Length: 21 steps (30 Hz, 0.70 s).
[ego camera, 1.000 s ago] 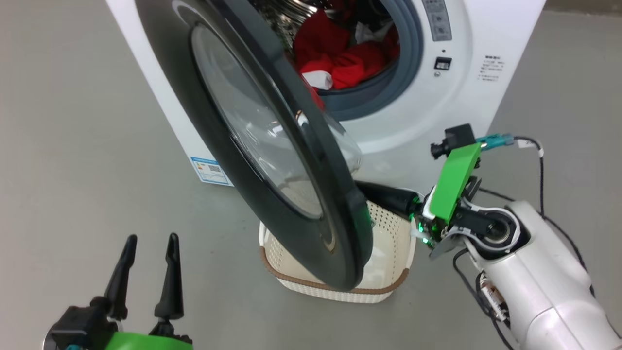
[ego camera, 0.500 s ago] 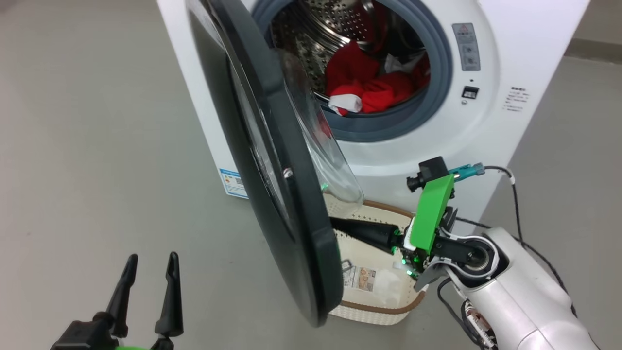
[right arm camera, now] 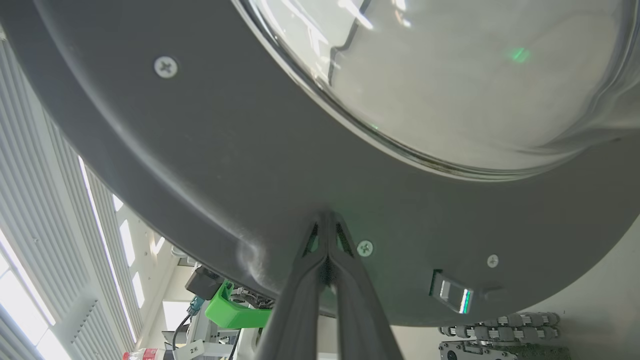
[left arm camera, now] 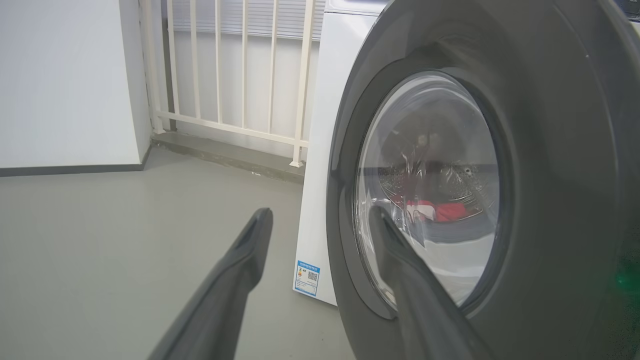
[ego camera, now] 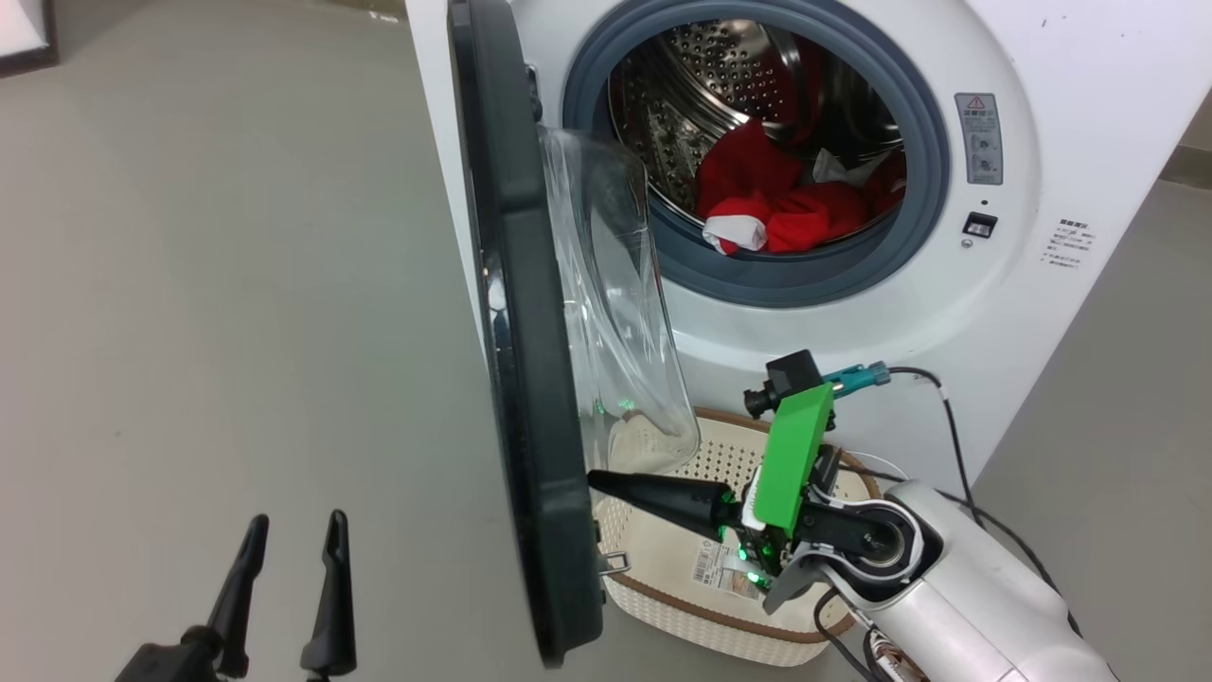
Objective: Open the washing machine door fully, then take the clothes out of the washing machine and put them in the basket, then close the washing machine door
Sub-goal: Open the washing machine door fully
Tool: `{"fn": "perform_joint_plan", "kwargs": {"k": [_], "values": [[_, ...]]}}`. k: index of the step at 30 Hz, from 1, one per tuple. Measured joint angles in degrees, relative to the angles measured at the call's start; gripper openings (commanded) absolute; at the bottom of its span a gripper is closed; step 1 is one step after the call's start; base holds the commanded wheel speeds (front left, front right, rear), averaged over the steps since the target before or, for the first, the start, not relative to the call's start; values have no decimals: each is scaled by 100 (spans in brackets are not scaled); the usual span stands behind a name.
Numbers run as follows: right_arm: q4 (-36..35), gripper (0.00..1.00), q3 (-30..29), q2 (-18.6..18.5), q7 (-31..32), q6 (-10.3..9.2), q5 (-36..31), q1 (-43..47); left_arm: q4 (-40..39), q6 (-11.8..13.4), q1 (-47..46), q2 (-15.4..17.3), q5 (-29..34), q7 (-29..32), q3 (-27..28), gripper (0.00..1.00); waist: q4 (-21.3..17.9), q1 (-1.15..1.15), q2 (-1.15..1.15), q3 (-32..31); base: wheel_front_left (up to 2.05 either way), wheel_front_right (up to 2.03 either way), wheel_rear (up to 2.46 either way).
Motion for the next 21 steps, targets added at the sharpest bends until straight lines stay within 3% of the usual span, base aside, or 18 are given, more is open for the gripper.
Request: {"fn": "perform_joint_plan", "kwargs": {"k": [21], "values": [[279, 0, 1090, 5, -428, 0, 672, -580, -282, 211, 187, 12, -205, 0, 55, 100, 197, 0, 0, 150, 0, 0, 0]]}}
